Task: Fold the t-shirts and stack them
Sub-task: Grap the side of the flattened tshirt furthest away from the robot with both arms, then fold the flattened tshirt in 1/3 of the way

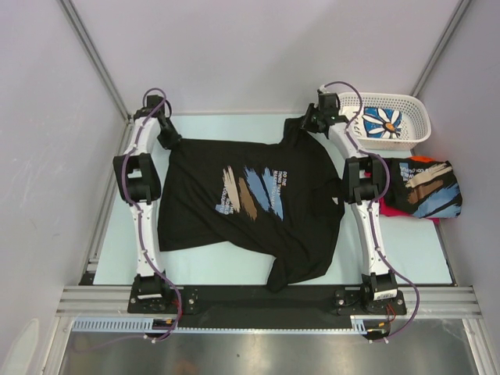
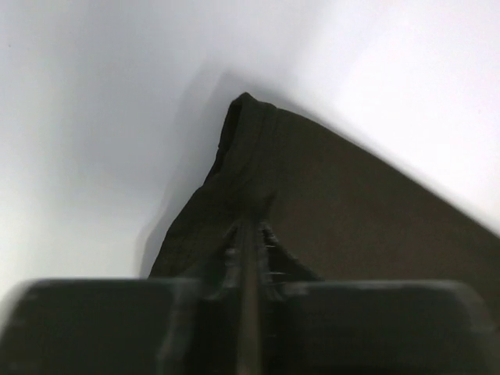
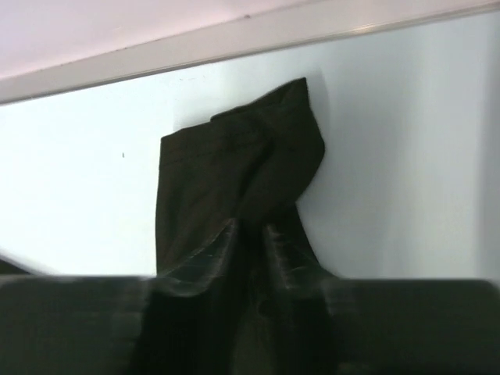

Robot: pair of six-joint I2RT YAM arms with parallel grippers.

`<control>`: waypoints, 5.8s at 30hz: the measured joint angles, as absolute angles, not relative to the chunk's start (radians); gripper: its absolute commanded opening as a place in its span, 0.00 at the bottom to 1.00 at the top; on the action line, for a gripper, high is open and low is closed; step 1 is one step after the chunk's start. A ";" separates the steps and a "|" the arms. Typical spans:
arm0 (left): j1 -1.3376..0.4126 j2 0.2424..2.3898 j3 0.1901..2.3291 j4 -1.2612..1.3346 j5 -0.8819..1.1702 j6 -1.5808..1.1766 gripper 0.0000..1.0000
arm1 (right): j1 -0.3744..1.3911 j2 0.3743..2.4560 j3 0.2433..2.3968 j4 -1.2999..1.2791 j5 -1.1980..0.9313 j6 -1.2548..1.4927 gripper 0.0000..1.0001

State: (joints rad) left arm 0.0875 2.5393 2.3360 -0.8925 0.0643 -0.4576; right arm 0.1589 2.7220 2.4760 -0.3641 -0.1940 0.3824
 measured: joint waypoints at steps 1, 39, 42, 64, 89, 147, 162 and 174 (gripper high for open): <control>0.089 2.544 2.339 -0.893 0.065 -0.458 0.00 | 0.160 2.725 2.476 -0.366 -0.193 0.385 0.01; 0.141 2.605 2.381 -0.740 0.243 -0.522 0.00 | 0.153 2.725 2.459 -0.389 -0.190 0.347 0.00; 0.141 2.605 2.379 -0.740 0.239 -0.522 0.00 | 0.153 2.720 2.455 -0.392 -0.189 0.346 0.00; 0.141 2.304 2.064 -0.861 0.221 -0.498 0.00 | 0.153 2.353 2.158 -0.518 -0.124 0.268 0.00; 0.221 2.207 1.939 -0.930 0.241 -0.550 0.00 | 0.170 2.156 1.996 -0.779 0.059 0.279 0.00; 0.222 2.076 1.632 -1.039 0.223 -0.531 1.00 | 0.210 2.345 2.144 -1.311 0.052 0.320 0.75; 0.149 2.055 1.768 -1.029 0.292 -0.531 1.00 | 0.212 2.279 2.151 -1.076 0.024 0.290 0.72; 0.080 2.127 1.790 -1.028 0.329 -0.530 1.00 | 0.220 2.504 2.354 -1.033 -0.031 0.287 0.68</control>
State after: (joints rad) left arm 0.0803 2.1269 1.7901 -1.0275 0.3290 -0.5301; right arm 0.2199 2.5042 2.3535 -1.0328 -0.0307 0.2871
